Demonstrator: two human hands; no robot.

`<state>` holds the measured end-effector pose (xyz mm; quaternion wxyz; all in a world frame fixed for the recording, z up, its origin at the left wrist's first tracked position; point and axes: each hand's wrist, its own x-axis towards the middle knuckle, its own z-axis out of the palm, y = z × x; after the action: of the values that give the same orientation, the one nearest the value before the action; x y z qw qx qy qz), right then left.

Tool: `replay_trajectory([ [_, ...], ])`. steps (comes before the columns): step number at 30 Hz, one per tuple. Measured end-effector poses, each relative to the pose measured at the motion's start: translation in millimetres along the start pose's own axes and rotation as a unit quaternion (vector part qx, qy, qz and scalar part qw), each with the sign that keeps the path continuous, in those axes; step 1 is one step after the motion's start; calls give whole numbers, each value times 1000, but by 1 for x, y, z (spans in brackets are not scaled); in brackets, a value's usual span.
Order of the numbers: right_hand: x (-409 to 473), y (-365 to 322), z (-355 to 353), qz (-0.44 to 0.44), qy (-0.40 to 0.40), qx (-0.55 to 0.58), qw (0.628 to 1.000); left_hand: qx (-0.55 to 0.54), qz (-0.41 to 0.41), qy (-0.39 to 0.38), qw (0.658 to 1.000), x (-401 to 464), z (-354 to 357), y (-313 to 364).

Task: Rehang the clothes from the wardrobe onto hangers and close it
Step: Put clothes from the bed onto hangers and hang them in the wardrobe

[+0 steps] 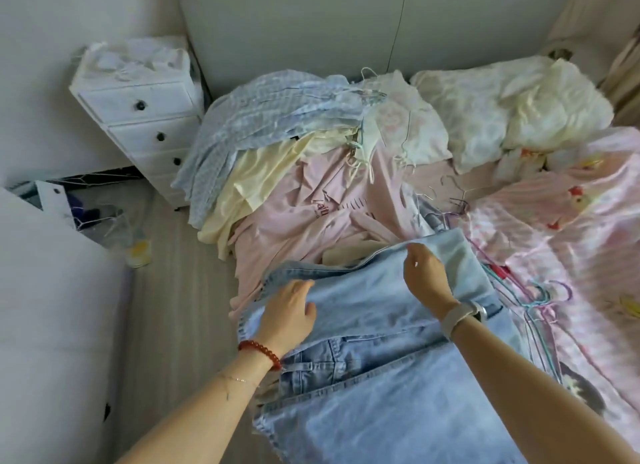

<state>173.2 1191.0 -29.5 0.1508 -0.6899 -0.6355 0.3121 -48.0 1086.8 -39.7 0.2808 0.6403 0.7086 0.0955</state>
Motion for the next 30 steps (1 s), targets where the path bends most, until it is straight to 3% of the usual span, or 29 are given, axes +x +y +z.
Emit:
replay_trajectory([
  [5, 102, 25, 11, 27, -35, 12, 999, 95, -4, -43, 995, 71, 51, 9],
  [8, 153, 38, 22, 71, -47, 31, 996, 87, -15, -78, 993, 87, 80, 8],
  [13, 201, 62, 40, 201, -55, 66, 976, 107, -12, -59, 992, 95, 102, -5],
  [15, 210, 71, 49, 201, -96, 0, 975, 108, 2, -39, 993, 99, 103, -8],
  [18, 210, 76, 59, 267, -46, 37, 962, 113, 15, -53, 992, 106, 100, -8],
  [21, 203, 75, 65, 255, -3, 41, 966, 118, 12, -94, 989, 110, 99, -8],
  [27, 205, 61, 49, 273, -42, 203, 939, 120, 20, -118, 986, 107, 97, -7],
  [30, 203, 50, 38, 221, 0, 190, 957, 121, 23, -120, 985, 101, 95, -5],
])
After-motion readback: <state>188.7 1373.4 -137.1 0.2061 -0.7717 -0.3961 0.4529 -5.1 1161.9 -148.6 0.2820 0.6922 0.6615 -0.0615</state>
